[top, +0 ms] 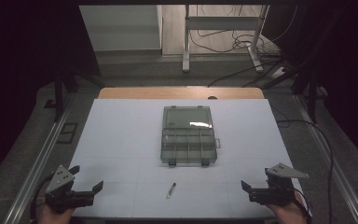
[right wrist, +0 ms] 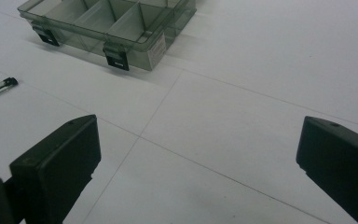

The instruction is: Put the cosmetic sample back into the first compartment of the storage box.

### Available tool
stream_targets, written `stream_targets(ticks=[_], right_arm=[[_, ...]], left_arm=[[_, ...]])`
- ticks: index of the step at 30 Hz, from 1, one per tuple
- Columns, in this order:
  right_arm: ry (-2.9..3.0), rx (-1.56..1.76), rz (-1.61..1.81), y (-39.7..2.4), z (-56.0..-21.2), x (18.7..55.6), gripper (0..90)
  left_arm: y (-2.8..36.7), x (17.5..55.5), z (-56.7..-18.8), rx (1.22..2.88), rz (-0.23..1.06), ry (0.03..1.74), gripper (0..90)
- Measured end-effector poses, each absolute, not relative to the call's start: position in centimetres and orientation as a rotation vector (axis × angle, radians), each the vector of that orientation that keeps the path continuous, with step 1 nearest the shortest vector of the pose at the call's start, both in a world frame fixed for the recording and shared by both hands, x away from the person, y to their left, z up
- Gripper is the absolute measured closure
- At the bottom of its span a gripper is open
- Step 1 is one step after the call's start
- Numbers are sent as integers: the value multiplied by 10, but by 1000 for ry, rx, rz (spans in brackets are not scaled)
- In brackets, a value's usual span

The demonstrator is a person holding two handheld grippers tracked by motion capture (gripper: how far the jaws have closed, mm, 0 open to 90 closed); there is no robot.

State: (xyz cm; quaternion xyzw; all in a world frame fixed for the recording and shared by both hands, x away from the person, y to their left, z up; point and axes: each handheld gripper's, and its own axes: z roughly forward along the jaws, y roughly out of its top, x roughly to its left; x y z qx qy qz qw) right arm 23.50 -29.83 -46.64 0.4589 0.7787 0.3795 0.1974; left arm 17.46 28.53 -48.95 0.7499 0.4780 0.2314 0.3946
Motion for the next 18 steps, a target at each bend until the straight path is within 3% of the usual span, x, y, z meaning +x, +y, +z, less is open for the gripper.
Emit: stream_targets(ticks=[18], right_arm=[[2235,1311,1019,-295,-469,241,0]], left_arm=[[288,174,-490,1887,562,1219,0]])
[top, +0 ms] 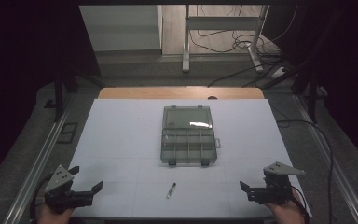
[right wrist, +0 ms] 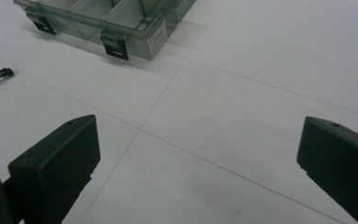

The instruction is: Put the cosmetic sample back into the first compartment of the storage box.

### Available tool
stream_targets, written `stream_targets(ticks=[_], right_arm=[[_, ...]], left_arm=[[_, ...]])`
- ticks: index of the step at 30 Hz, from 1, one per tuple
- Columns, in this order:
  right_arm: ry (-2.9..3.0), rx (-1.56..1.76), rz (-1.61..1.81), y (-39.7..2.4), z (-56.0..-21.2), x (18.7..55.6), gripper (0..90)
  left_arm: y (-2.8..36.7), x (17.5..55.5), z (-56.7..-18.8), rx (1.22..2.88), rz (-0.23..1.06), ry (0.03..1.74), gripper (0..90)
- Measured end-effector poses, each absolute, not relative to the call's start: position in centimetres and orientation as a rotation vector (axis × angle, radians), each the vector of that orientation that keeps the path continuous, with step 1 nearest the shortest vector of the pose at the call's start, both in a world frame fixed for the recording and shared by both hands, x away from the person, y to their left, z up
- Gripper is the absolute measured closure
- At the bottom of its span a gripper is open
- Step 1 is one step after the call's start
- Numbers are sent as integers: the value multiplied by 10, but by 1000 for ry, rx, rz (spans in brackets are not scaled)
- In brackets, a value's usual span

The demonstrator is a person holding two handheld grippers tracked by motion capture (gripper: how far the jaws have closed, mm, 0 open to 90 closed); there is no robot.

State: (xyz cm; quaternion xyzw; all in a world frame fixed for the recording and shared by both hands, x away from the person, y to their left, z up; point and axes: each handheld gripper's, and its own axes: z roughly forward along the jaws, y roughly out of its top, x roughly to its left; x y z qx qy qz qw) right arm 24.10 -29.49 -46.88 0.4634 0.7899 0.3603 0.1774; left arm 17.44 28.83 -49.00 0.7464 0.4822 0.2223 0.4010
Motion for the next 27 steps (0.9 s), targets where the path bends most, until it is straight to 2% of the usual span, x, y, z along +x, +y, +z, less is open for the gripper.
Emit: stream_targets(ticks=[27], right_arm=[[2353,1160,1093,-269,-470,247,0]], left_arm=[[290,175,-490,1886,544,1206,6]])
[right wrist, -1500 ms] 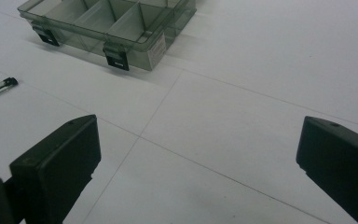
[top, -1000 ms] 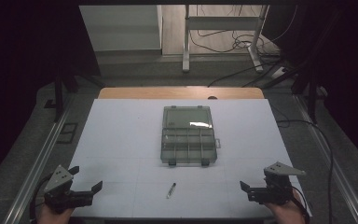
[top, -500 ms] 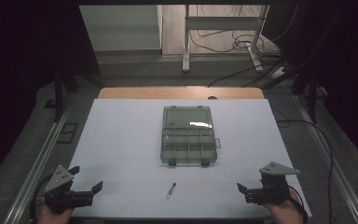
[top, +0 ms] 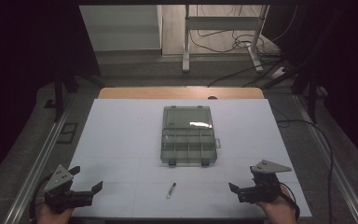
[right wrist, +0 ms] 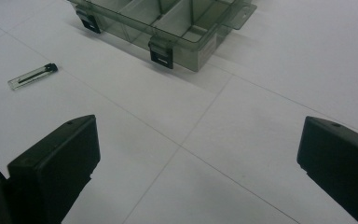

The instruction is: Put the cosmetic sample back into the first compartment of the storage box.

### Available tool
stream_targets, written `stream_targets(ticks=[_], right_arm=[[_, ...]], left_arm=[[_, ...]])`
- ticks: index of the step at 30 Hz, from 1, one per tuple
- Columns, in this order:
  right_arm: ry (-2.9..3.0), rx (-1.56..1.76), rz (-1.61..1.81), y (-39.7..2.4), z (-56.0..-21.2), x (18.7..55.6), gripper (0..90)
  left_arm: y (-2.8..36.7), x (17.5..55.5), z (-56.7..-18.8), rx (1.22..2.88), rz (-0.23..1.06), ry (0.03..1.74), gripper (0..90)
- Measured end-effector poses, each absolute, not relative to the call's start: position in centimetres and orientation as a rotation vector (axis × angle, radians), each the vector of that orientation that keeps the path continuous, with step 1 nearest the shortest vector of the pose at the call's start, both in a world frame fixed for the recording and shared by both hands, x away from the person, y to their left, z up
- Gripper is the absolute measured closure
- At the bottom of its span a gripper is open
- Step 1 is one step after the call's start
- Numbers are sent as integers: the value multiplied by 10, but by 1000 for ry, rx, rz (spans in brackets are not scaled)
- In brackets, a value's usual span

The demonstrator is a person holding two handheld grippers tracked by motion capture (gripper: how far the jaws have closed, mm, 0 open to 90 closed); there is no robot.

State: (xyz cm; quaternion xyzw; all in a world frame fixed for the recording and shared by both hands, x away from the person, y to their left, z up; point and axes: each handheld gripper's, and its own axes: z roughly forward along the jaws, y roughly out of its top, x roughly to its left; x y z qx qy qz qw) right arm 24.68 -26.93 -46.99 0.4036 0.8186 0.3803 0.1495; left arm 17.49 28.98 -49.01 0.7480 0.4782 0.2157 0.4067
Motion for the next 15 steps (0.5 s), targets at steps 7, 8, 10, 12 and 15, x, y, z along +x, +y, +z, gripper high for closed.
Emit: stream_targets(ticks=[7,8,10,12,15], right_arm=[[2380,1135,1116,-260,-470,248,0],[2385,1132,1115,-258,-471,248,0],[2395,1127,1111,-254,-471,248,0],[2403,1118,1115,-251,-471,249,0],[2413,1090,1124,-245,-471,250,0]], left_arm=[[290,175,-490,1884,541,1206,7],[290,175,-490,1883,541,1206,7],[290,175,-490,1883,540,1207,7],[290,175,-490,1882,540,1208,7],[290,175,-490,1880,539,1210,7]])
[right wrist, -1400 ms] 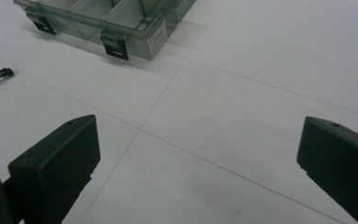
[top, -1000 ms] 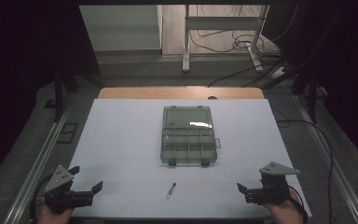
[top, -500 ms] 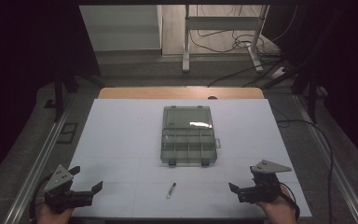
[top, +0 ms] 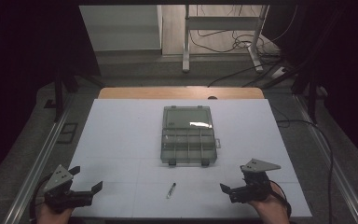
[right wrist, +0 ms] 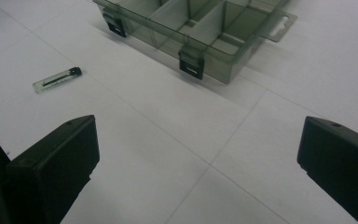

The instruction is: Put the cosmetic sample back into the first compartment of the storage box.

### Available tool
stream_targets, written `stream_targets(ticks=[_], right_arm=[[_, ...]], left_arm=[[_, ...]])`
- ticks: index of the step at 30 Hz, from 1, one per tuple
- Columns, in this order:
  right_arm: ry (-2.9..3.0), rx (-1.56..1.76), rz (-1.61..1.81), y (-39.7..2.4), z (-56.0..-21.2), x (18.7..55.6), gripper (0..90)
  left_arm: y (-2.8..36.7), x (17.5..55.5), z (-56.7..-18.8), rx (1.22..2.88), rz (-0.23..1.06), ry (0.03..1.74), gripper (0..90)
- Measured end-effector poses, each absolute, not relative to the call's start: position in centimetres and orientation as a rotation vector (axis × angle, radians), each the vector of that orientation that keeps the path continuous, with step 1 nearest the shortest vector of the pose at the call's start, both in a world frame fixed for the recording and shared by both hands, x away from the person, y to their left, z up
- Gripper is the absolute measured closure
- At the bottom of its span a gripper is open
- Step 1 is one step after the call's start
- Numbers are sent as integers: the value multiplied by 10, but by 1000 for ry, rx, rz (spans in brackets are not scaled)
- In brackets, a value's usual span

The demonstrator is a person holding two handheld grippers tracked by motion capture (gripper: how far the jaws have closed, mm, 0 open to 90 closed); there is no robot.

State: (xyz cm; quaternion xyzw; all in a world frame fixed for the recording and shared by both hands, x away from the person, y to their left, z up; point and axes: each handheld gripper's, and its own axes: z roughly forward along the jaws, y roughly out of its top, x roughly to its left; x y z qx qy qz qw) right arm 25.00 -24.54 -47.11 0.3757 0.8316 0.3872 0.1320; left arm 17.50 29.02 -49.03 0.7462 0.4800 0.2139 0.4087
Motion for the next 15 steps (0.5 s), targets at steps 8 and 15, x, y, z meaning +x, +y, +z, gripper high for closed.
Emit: stream_targets(ticks=[8,15], right_arm=[[2456,1036,1141,-230,-472,252,0],[2481,1015,1157,-222,-472,255,0]], left_arm=[[290,175,-490,1876,541,1214,8],[291,175,-490,1874,542,1217,8]])
